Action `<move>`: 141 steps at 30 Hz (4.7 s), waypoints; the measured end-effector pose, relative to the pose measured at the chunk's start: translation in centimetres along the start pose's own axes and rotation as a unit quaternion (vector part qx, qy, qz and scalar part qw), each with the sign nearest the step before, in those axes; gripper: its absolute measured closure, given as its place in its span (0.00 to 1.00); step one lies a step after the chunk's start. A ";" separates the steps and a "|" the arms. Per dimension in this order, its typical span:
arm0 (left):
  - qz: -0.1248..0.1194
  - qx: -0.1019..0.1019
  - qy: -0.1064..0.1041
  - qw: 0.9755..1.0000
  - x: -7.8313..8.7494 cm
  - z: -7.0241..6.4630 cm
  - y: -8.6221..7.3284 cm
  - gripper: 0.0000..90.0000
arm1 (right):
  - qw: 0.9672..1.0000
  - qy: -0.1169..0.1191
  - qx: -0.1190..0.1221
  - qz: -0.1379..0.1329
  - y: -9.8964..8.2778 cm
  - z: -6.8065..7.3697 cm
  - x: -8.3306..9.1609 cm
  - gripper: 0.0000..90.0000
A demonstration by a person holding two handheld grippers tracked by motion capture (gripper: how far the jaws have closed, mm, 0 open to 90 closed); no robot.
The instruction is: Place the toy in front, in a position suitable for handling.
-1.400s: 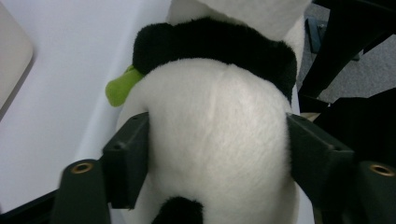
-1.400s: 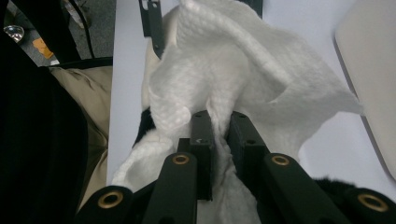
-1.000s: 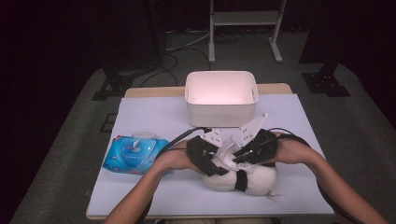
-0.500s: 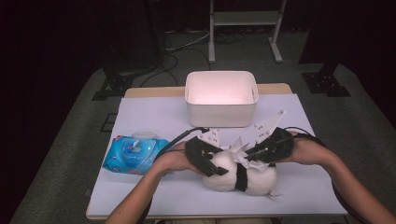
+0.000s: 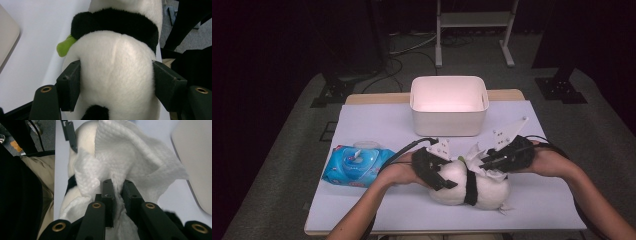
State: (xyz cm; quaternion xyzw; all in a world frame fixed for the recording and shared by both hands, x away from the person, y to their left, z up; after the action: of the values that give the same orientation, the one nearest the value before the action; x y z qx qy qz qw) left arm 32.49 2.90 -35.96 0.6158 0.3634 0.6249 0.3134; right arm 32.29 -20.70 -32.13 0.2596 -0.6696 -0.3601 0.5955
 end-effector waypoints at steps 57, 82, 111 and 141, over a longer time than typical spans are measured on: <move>0.000 -0.009 -0.002 1.000 -0.1 -0.3 -0.1 0.34 | 0.999 -0.026 -0.022 -0.021 -1.6 -0.9 2.1 0.89; -0.010 0.004 0.000 1.000 0.2 0.1 -0.5 0.34 | 0.996 -0.062 -0.063 -0.026 -5.4 -1.1 5.2 0.89; -0.010 -0.004 0.008 1.000 -0.6 -0.4 0.7 0.35 | 1.000 0.006 -0.002 0.005 0.2 0.0 -0.8 0.89; -0.007 -0.001 0.002 1.000 -0.5 -0.2 0.8 0.36 | 0.999 -0.021 -0.025 -0.004 -1.5 -0.4 1.7 0.89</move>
State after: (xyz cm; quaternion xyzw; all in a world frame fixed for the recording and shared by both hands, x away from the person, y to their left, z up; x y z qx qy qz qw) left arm 32.33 2.02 -35.53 0.6113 0.3678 0.6246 0.3176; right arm 32.33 -23.01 -32.23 0.2399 -0.6718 -0.3846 0.5858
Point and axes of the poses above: each handheld gripper's, and its own axes: x roughly backward along the jaws, y roughly out of its top, z roughly to its left, the point moved 1 cm from there along -x, roughly forward along the jaws, and after that the axes turned 14 degrees about -z, right-handed, at the moved point
